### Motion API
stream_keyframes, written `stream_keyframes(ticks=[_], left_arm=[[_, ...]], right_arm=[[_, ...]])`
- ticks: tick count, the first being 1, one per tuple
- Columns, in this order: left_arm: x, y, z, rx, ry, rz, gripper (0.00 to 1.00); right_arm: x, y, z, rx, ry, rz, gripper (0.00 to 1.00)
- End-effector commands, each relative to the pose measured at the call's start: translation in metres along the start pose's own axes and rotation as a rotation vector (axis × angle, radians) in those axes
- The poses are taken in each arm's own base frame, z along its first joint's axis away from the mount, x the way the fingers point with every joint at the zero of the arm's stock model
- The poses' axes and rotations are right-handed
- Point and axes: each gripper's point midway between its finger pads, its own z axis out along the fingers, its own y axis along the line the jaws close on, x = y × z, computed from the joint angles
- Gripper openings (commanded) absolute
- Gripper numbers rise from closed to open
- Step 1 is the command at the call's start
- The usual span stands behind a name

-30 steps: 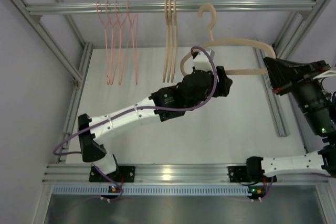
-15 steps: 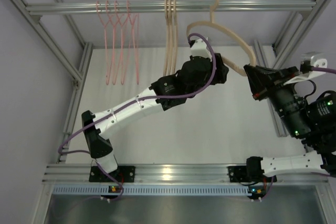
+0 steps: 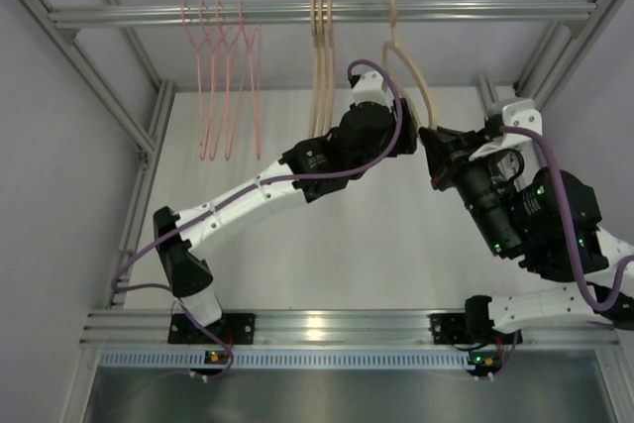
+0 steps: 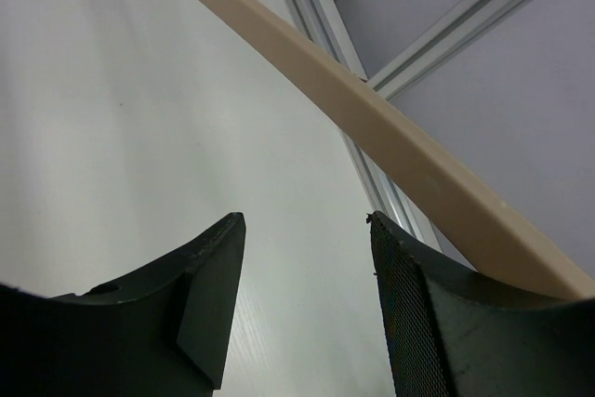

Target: Organize the hangers

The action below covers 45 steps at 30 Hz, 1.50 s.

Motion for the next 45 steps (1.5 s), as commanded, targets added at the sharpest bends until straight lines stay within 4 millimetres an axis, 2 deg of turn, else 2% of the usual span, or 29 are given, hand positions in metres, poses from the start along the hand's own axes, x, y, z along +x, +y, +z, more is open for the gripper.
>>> stream_keyframes(ticks=[1,9,20,26,35,45], left_arm=[[-0.022,-0.015,-0.009,0.074,-0.046,-0.061,0.61],[-0.019,-0.002,-0.011,0.055,-0.035,-0.073,0.61],[-0.025,0.007,-0.015,0.050,-0.038,-0.082,0.61],[-0.024,0.013,-0.018,0.047,-0.031,-0.087,0.61],[-0.019,0.019,-0.021,0.050,-0.024,-0.101,0.60],[-0.019,0.021,-0.030,0.061,-0.021,-0.107,0.60]], right_arm=[[-0.012,0.031,0.006,-0.085,-0.033,0.077,0.00],[-0.012,0.039,0.012,-0.068,-0.027,0.073,0.00],[-0.011,0.049,0.029,-0.028,-0.006,0.068,0.00],[-0.002,0.057,0.037,-0.032,0.025,0.058,0.00],[0.012,0.059,0.051,-0.044,0.072,0.090,0.00],[0.018,0.060,0.055,-0.057,0.092,0.096,0.00]])
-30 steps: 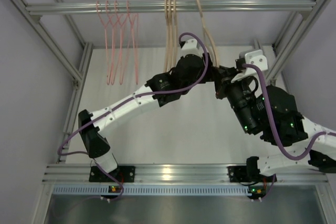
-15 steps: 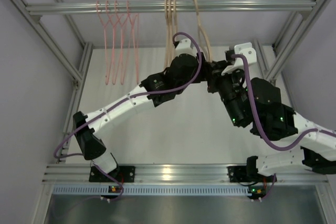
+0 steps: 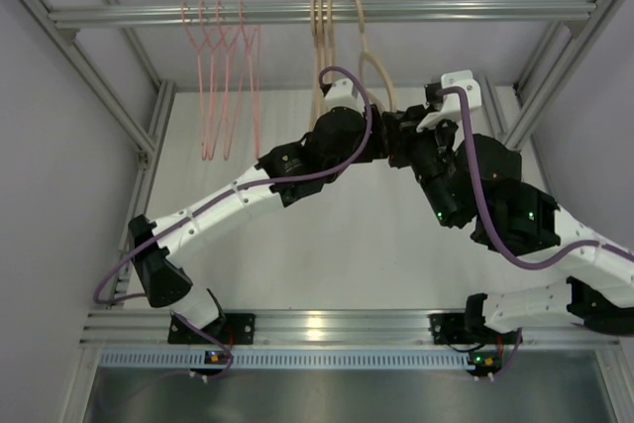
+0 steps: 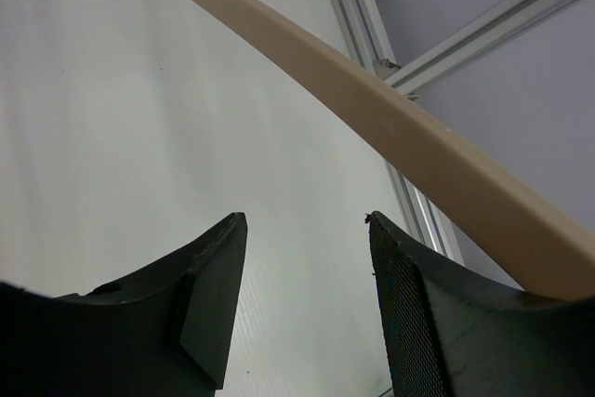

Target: Organize the hangers

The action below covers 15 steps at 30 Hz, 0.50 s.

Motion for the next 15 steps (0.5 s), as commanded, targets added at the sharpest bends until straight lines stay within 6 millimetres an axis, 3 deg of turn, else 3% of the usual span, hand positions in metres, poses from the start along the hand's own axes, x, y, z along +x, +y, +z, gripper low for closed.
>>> stream_keyframes(ticks=[1,15], left_arm=[[-0.026,-0.028,-0.020,0.124,-0.059,-0.048,0.60],[-0.047,-0.016,-0.085,0.176,-0.076,-0.005,0.61]], right_arm=[[0.002,0.031,0.002,-0.125,0.018,0.074,0.00],[0.037,0.045,0.016,-0.155,0.083,0.070,0.00]])
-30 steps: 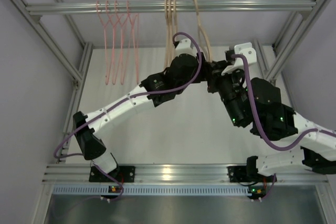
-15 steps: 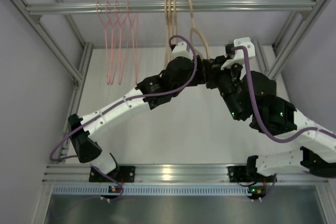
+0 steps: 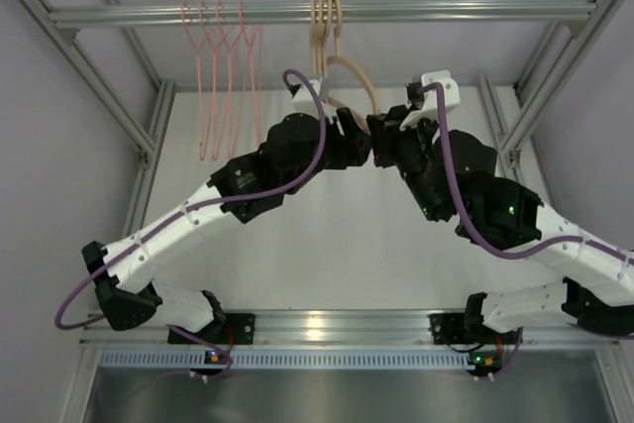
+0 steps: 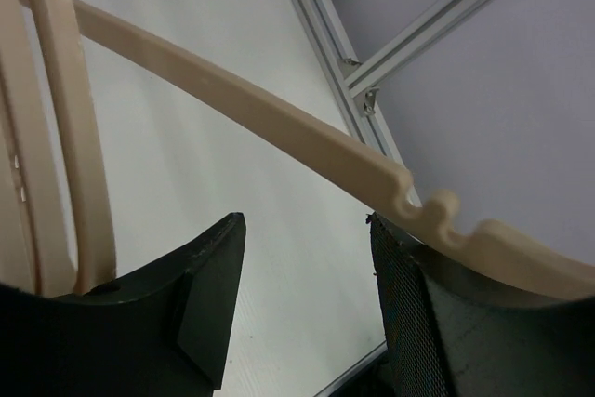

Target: Organize the hangers

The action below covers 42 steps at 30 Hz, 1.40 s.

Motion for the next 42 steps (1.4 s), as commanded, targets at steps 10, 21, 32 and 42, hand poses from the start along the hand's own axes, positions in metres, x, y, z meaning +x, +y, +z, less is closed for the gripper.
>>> stream_keyframes(ticks=[10,21,32,42], left_arm=[[-0.035,-0.008,-0.055,0.092,-0.081,-0.010,0.61],[-0.039,0.003,-0.075,0.079,-0.091,-0.014,0.62],[-0.049,0.023,-0.097,0.010,-0.120,0.011,0.62],[-0.073,0.072,-0.142,-0.172,-0.208,0.090,0.65]], right_arm=[[0.042,0.024,0.004,-0.080,0.081,0.032,0.00],[0.062,0.006,-0.003,-0.038,0.100,0.040,0.12],[0.072,-0.012,-0.013,-0.005,0.103,0.040,0.41],[0.083,-0.040,-0.028,0.034,0.093,0.041,1.00]])
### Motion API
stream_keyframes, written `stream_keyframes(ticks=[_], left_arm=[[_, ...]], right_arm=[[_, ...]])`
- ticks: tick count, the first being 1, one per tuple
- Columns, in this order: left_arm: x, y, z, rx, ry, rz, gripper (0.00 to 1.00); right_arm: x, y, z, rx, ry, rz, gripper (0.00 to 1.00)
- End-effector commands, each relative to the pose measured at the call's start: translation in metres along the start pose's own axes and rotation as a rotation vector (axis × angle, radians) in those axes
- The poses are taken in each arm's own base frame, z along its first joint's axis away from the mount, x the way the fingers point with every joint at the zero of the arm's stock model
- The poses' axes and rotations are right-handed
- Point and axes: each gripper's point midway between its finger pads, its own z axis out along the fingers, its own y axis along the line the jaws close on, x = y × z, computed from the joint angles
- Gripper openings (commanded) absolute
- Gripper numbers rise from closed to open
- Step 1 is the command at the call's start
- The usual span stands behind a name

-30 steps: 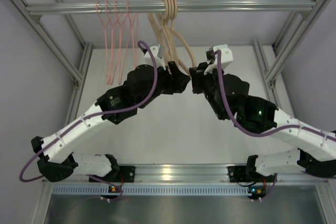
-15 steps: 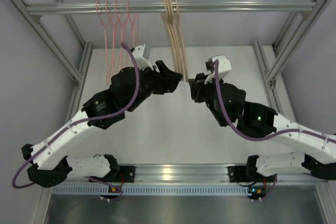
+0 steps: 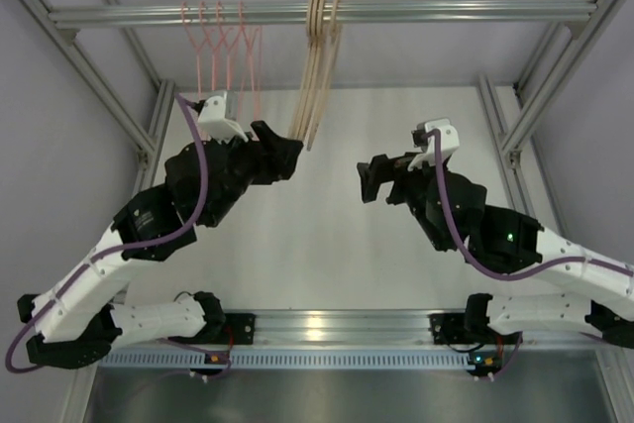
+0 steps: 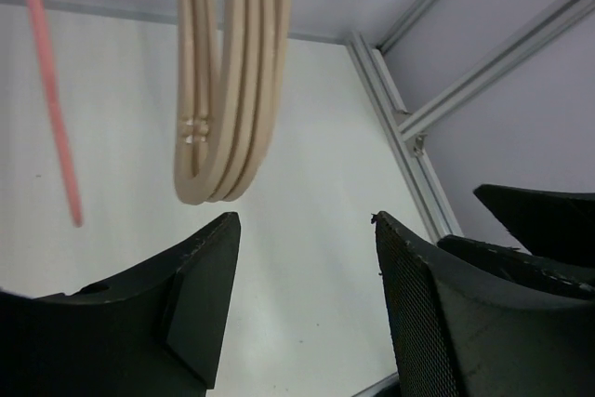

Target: Organize the hangers

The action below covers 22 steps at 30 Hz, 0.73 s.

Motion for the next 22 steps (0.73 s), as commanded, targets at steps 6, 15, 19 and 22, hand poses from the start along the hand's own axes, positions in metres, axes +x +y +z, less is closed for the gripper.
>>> stream_keyframes(ticks=[6,15,19,22], left_arm=[[-0.032,0.053,-0.037,-0.192,-0.088,0.126,0.68],[-0.043,0.084,-0.076,-0.251,-0.113,0.128,0.76],[-0.036,0.093,-0.075,-0.282,-0.101,0.158,0.93],[-0.037,0.094,-0.076,-0.285,-0.102,0.179,0.93]], right_arm=[[0.006,-0.009,-0.007,-0.019,0.004,0.034,0.99],[0.026,-0.015,-0.005,0.019,0.061,-0.004,0.99],[0.026,-0.019,-0.007,0.023,0.056,-0.004,1.00],[0.030,-0.022,-0.006,0.040,0.058,-0.009,1.00]])
